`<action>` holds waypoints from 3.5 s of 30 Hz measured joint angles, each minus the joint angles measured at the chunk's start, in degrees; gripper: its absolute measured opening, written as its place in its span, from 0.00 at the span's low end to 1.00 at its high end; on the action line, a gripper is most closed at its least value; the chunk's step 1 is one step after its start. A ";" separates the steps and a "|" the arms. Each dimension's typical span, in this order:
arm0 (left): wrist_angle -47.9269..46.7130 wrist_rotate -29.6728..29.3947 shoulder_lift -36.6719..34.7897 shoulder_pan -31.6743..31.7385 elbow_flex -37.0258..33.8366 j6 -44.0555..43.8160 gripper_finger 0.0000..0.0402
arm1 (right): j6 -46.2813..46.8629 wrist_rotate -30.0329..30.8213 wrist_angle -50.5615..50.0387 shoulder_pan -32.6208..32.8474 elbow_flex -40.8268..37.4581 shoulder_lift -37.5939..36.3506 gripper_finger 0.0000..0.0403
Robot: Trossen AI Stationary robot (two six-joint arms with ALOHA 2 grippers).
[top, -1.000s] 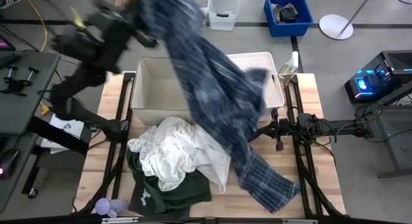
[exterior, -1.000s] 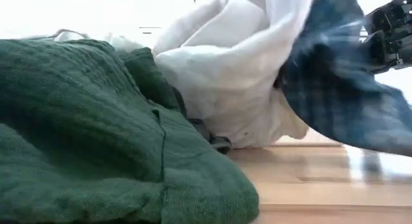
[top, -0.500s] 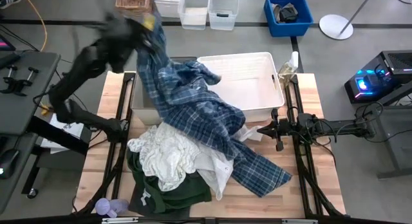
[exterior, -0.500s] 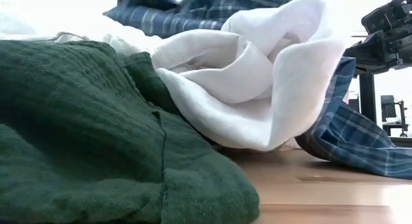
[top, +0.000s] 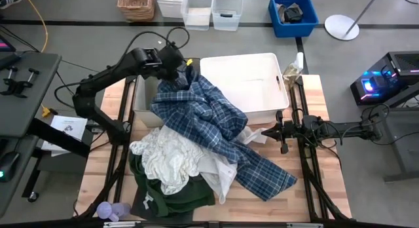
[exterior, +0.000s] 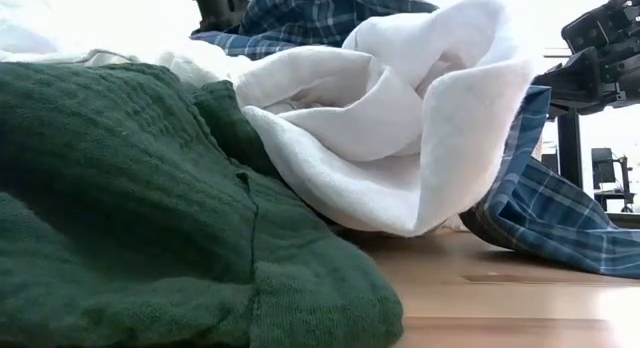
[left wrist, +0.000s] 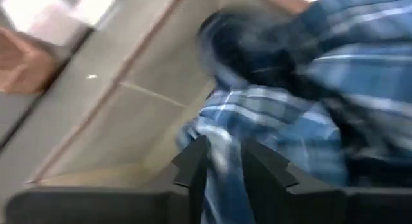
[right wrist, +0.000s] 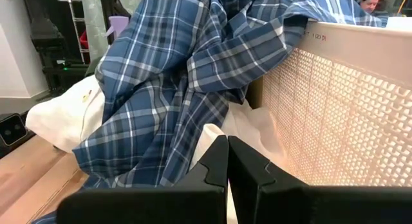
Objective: Sort clothes
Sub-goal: Put the blue cloth into the laundry organizer
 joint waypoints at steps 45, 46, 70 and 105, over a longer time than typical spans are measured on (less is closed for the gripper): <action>9.12 -23.32 11.36 -42.36 1.66 26.47 0.57 | 0.00 0.00 -0.01 0.02 0.00 0.00 0.00; 9.08 -23.32 12.24 -41.74 1.66 27.47 0.57 | 0.00 0.00 0.00 0.01 -0.02 0.00 0.00; 21.26 -33.07 -21.51 -21.27 1.66 13.09 0.01 | 0.00 0.00 0.00 0.01 -0.02 -0.02 0.00; 16.40 7.21 -4.53 -11.37 -34.08 -11.18 0.01 | 0.00 0.00 0.01 0.01 -0.02 -0.02 0.00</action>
